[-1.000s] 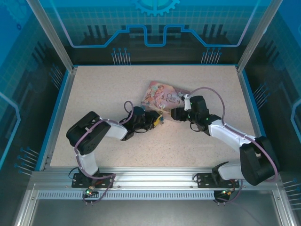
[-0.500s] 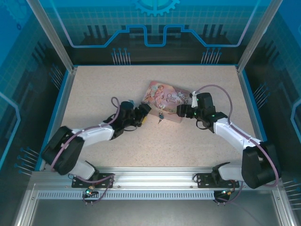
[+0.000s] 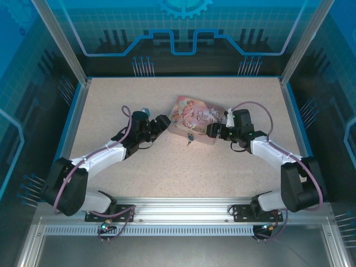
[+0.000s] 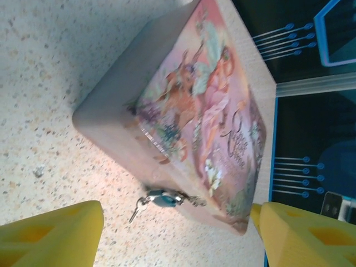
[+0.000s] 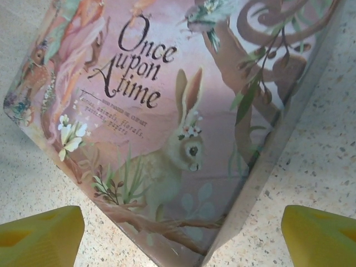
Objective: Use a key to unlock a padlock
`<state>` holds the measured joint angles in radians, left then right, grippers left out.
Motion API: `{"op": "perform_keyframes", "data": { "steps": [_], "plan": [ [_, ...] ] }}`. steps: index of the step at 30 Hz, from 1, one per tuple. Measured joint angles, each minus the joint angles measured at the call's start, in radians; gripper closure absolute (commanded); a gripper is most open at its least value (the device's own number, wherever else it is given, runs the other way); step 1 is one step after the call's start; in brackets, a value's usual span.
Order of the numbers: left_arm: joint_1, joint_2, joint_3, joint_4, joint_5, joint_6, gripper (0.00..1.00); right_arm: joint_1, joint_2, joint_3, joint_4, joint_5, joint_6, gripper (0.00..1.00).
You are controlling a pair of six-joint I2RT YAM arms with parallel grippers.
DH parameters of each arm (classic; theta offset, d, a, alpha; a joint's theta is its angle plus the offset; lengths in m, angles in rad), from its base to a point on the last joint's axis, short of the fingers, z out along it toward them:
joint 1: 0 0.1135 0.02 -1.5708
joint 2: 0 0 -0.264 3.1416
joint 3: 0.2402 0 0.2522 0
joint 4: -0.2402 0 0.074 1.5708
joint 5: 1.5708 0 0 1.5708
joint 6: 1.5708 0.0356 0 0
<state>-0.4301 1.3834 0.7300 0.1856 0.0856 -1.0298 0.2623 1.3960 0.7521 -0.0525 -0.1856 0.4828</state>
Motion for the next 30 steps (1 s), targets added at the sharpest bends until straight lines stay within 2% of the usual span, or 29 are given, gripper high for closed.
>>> {"op": "perform_keyframes", "data": {
  "steps": [4, 8, 13, 20, 24, 30],
  "plan": [
    [0.015, 0.043, -0.009, 0.008, 0.021, 0.032, 0.13, 0.000, 0.020, 0.004, 0.000, -0.005, 0.009, 0.00],
    [0.087, 0.109, 0.033, -0.002, 0.063, 0.092, 0.07, -0.003, 0.070, 0.024, 0.001, -0.028, 0.015, 0.00],
    [0.150, 0.251, 0.189, 0.001, 0.128, 0.161, 0.09, -0.008, 0.150, 0.086, 0.006, -0.060, 0.023, 0.00],
    [0.148, 0.444, 0.320, 0.048, 0.230, 0.187, 0.19, -0.010, 0.297, 0.250, 0.010, -0.111, 0.023, 0.00],
    [0.146, 0.464, 0.324, 0.058, 0.238, 0.196, 0.23, -0.024, 0.362, 0.327, 0.008, -0.114, 0.006, 0.00],
    [0.126, 0.440, 0.291, 0.068, 0.237, 0.199, 0.21, -0.035, 0.381, 0.356, 0.008, -0.063, -0.039, 0.00]
  ]
}}
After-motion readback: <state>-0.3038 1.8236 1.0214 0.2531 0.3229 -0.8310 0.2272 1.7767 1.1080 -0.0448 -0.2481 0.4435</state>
